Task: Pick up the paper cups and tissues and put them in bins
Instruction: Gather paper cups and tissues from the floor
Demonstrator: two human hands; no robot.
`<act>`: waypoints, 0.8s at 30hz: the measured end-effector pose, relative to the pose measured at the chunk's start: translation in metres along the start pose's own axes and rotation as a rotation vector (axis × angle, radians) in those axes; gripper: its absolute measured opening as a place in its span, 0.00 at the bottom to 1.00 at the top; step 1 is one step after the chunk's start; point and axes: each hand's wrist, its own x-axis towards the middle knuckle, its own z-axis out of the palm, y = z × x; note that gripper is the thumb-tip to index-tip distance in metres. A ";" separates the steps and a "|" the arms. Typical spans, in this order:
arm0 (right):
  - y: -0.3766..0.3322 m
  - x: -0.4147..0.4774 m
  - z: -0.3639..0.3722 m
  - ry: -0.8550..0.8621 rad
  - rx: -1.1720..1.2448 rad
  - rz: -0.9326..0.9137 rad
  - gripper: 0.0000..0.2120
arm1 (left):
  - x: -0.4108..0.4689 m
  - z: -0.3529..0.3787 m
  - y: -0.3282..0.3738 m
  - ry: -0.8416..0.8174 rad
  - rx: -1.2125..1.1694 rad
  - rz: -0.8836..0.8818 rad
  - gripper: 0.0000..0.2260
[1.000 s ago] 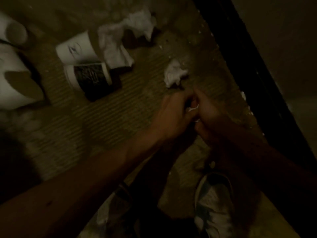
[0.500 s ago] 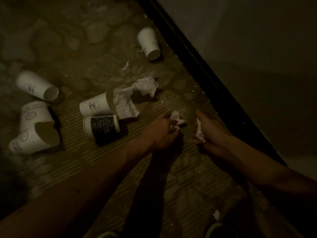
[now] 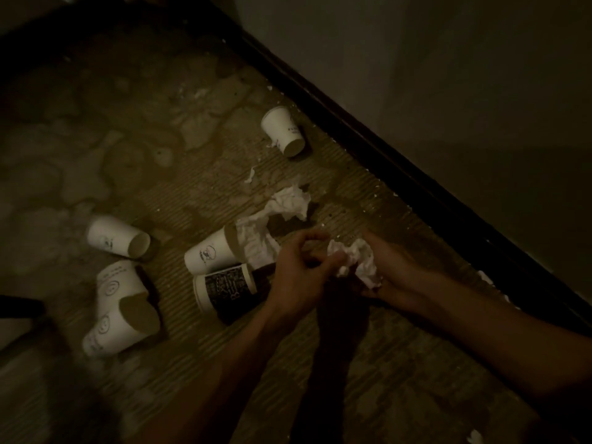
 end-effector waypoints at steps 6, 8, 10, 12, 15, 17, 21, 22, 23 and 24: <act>-0.004 -0.001 0.023 -0.393 0.185 0.026 0.34 | -0.002 -0.010 0.005 0.125 0.275 0.173 0.04; -0.004 -0.001 0.029 -0.441 0.177 0.016 0.33 | -0.002 -0.013 0.004 0.148 0.461 0.252 0.04; -0.002 0.001 0.034 -0.406 0.128 0.025 0.30 | 0.000 -0.016 0.006 0.120 0.599 0.320 0.03; 0.000 0.006 0.037 -0.317 0.092 0.015 0.27 | 0.006 -0.019 0.010 -0.035 0.645 0.356 0.05; 0.000 0.013 0.036 -0.238 0.073 -0.004 0.26 | 0.015 -0.026 0.023 -0.135 0.600 0.303 0.06; -0.003 0.016 0.033 -0.178 0.044 -0.018 0.22 | 0.027 -0.036 0.028 0.024 0.582 0.276 0.06; -0.011 0.022 0.022 -0.102 0.061 -0.063 0.23 | 0.060 -0.055 0.036 0.176 0.827 0.305 0.14; -0.012 0.024 0.021 -0.098 0.063 -0.064 0.23 | 0.070 -0.057 0.036 0.138 0.887 0.302 0.16; -0.012 0.027 0.020 -0.095 0.069 -0.060 0.23 | 0.080 -0.058 0.036 0.092 0.947 0.293 0.19; -0.013 0.028 0.020 -0.093 0.076 -0.050 0.23 | 0.090 -0.058 0.035 0.045 1.006 0.273 0.22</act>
